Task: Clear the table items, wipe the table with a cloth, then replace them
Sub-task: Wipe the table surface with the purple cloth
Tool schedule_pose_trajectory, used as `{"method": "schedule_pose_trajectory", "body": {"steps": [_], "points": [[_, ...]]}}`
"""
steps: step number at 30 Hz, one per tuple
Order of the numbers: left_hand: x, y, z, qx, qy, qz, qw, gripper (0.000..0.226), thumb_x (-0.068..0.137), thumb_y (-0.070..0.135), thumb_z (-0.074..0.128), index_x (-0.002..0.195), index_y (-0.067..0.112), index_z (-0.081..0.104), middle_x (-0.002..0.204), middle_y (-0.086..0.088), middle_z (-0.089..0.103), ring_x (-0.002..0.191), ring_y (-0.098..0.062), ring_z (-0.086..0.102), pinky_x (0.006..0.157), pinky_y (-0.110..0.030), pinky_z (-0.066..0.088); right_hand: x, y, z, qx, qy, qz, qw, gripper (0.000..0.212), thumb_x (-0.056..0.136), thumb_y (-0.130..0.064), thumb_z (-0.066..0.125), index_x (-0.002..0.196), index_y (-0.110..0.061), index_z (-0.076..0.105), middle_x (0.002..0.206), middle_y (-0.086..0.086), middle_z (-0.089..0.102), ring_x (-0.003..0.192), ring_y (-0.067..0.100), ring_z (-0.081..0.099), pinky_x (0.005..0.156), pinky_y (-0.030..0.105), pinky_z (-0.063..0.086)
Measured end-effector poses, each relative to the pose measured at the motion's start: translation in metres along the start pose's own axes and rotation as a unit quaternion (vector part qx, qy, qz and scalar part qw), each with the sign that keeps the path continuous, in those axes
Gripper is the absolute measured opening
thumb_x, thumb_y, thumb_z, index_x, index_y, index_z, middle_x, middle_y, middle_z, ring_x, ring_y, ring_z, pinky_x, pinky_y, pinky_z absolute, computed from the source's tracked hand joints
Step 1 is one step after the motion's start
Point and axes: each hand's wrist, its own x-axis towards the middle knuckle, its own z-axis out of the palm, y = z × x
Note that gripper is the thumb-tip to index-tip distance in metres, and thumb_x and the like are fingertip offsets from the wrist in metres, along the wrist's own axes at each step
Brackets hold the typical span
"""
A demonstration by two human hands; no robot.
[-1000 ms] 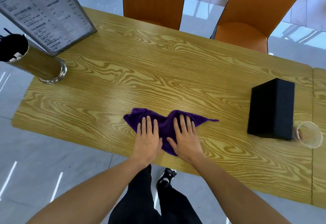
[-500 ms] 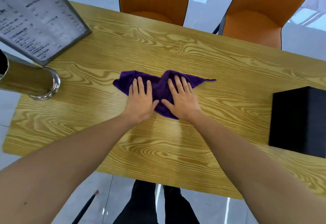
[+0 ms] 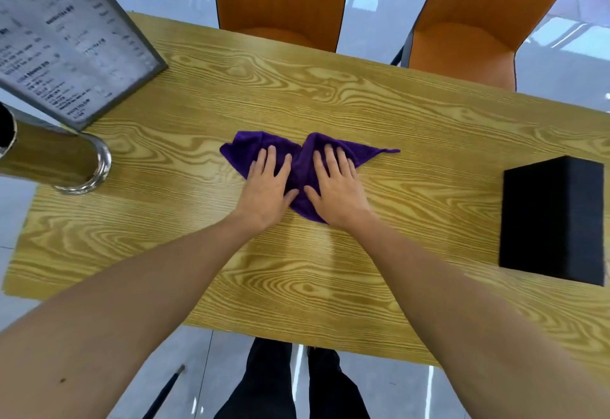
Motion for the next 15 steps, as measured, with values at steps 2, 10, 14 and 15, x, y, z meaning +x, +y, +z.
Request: {"method": "schedule_pose_trajectory", "body": {"steps": [2,10,14,15], "points": [[-0.019,0.013,0.011,0.006,0.002,-0.001,1.0,0.075,0.1,0.047,0.049,0.16,0.013,0.019,0.165,-0.026,0.012,0.153,-0.04,0.01,0.123,-0.049,0.017,-0.023,0.002,0.01,-0.001,0.005,-0.004,1.0,0.076,0.103,-0.05,0.042,0.162,-0.008,0.017,0.169,0.019,0.013,0.156,0.039,0.01,0.125,0.054,0.016],[-0.1,0.066,0.047,0.033,-0.013,0.007,0.999,0.074,0.1,0.046,0.051,0.159,0.012,0.022,0.163,-0.026,0.016,0.152,-0.041,0.015,0.122,-0.052,0.022,-0.121,0.014,0.042,-0.011,0.017,-0.01,1.0,0.074,0.102,-0.047,0.045,0.16,-0.005,0.026,0.166,0.021,0.023,0.153,0.041,0.021,0.124,0.054,0.021],[-0.132,0.085,0.059,0.038,-0.024,0.016,0.999,0.074,0.096,0.044,0.058,0.156,0.01,0.031,0.161,-0.028,0.025,0.15,-0.042,0.023,0.12,-0.053,0.027,-0.164,0.018,0.056,-0.017,-0.001,-0.001,1.0,0.072,0.103,-0.048,0.039,0.16,-0.006,0.025,0.166,0.021,0.024,0.153,0.041,0.021,0.124,0.053,0.019],[-0.14,0.09,0.062,0.036,-0.027,0.018,0.999,0.074,0.095,0.043,0.059,0.156,0.01,0.032,0.16,-0.028,0.026,0.15,-0.042,0.024,0.12,-0.053,0.027,-0.175,0.019,0.059,-0.017,-0.002,0.002,1.0,0.072,0.103,-0.049,0.036,0.16,-0.005,0.026,0.165,0.021,0.026,0.153,0.041,0.022,0.124,0.054,0.02]]}}
